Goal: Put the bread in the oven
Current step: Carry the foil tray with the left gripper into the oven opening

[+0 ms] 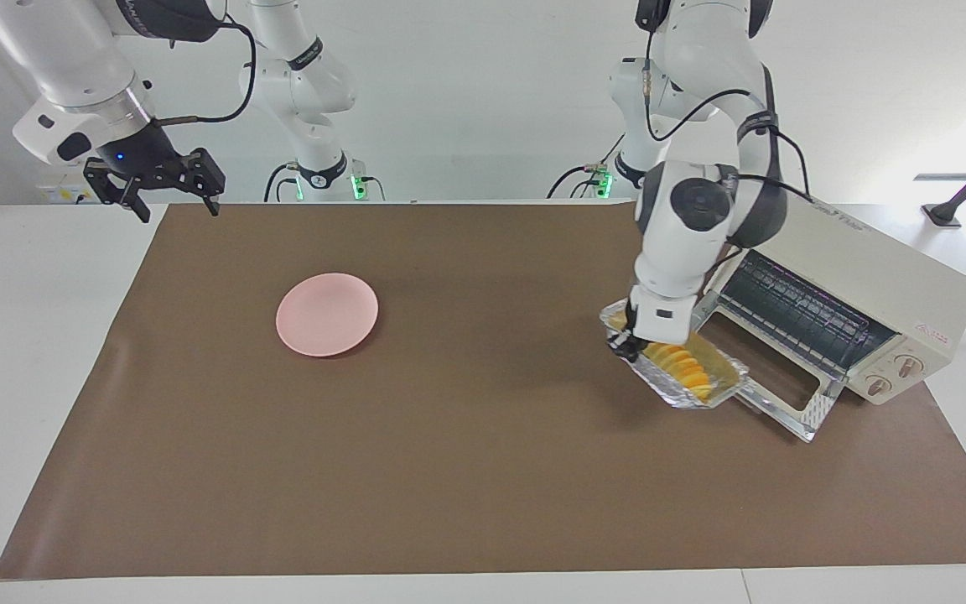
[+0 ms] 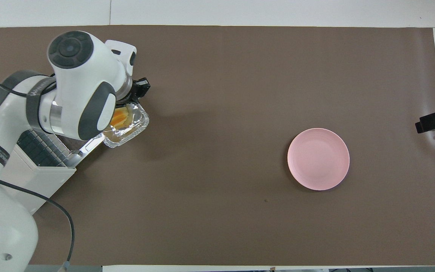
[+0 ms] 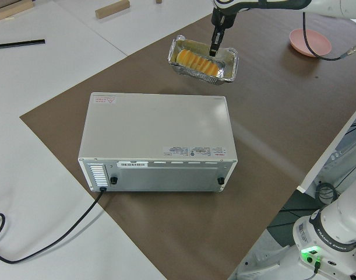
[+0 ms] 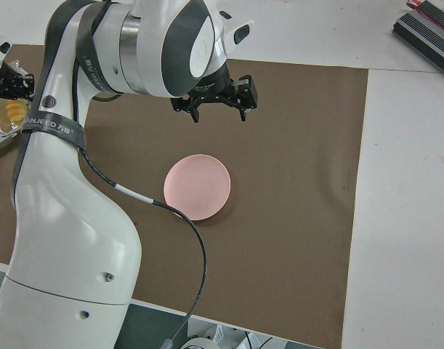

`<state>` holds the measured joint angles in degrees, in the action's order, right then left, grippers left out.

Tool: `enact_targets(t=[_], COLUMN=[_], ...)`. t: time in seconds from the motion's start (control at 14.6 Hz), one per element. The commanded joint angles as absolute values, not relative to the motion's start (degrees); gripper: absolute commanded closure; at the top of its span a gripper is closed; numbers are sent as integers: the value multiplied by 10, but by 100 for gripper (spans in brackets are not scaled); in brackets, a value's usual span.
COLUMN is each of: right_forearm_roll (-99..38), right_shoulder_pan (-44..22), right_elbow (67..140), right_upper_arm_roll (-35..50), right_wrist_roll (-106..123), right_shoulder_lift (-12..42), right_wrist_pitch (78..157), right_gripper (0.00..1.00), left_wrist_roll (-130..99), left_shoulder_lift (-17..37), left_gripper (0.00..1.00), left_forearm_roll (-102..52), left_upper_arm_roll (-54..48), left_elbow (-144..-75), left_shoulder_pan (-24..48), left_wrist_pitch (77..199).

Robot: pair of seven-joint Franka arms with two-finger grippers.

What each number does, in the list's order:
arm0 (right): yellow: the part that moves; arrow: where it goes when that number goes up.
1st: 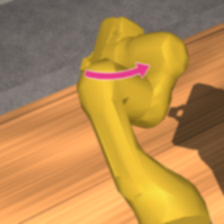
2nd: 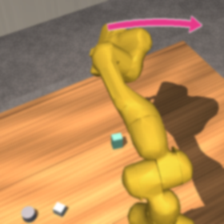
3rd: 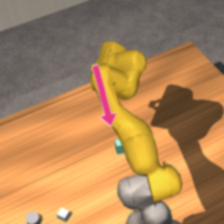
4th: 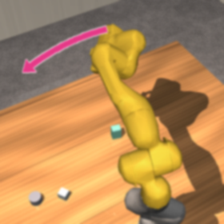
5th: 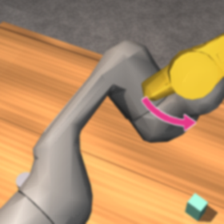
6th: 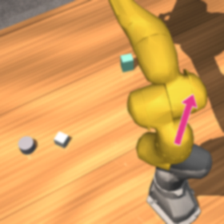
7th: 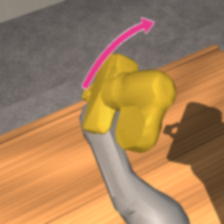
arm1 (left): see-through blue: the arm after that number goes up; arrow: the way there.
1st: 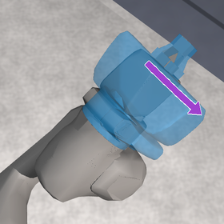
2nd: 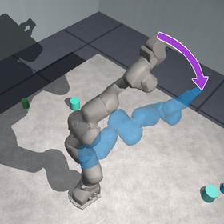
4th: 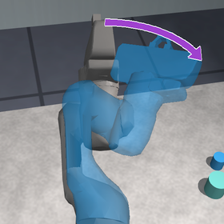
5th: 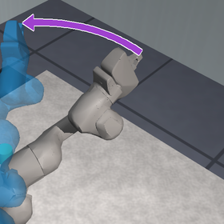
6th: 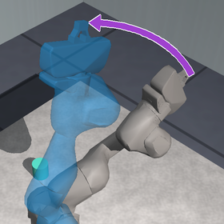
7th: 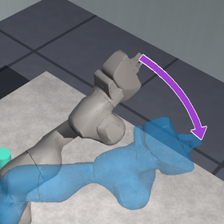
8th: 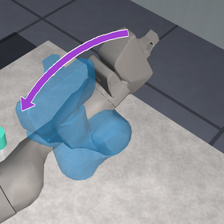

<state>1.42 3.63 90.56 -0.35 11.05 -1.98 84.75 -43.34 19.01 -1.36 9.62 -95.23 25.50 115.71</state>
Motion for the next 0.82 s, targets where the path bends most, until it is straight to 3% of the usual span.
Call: enact_targets(t=[0.0, 0.75], right_forearm_roll=[11, 12], right_shoulder_pan=[47, 43], right_elbow=[919, 918], right_upper_arm_roll=[2, 1], right_wrist_roll=[113, 112], right_shoulder_lift=[-32, -33], right_wrist_pitch=[849, 836], right_gripper=[0, 0], left_wrist_roll=[-395, -391], left_shoulder_lift=[192, 187], left_gripper=[100, 100], left_forearm_roll=[-6, 26], left_upper_arm_roll=[101, 120], left_elbow=[-956, -957], left_shoulder_pan=[208, 128], left_wrist_pitch=[1158, 1077])
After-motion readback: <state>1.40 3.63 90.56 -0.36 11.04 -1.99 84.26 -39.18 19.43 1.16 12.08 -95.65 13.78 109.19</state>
